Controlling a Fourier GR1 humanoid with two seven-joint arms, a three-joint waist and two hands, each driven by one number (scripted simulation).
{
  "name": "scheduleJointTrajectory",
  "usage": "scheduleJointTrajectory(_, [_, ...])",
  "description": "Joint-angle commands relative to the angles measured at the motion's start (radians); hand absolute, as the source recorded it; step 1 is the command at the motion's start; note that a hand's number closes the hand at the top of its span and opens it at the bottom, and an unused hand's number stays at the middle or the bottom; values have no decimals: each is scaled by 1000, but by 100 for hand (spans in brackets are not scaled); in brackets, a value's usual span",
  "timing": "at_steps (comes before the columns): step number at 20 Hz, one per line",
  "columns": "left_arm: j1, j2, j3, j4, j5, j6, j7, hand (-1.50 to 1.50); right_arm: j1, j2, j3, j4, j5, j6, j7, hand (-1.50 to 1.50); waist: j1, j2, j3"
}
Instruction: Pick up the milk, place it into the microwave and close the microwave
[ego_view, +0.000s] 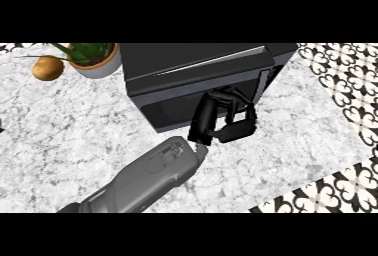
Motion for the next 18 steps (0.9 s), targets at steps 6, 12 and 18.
scheduleJointTrajectory(6, [-93,0,60,102,94,-30,-71,150,-37,-43,-17,-26,-55,-1,34,-150,-23,12,2])
scheduleJointTrajectory(12, [-101,0,54,120,131,-33,-116,150,-50,-69,-27,-32,-93,4,51,-150,-44,18,3])
scheduleJointTrajectory(18, [-108,0,57,139,171,-47,-154,150,-56,-91,-34,-41,-131,5,71,-150,-47,15,4])
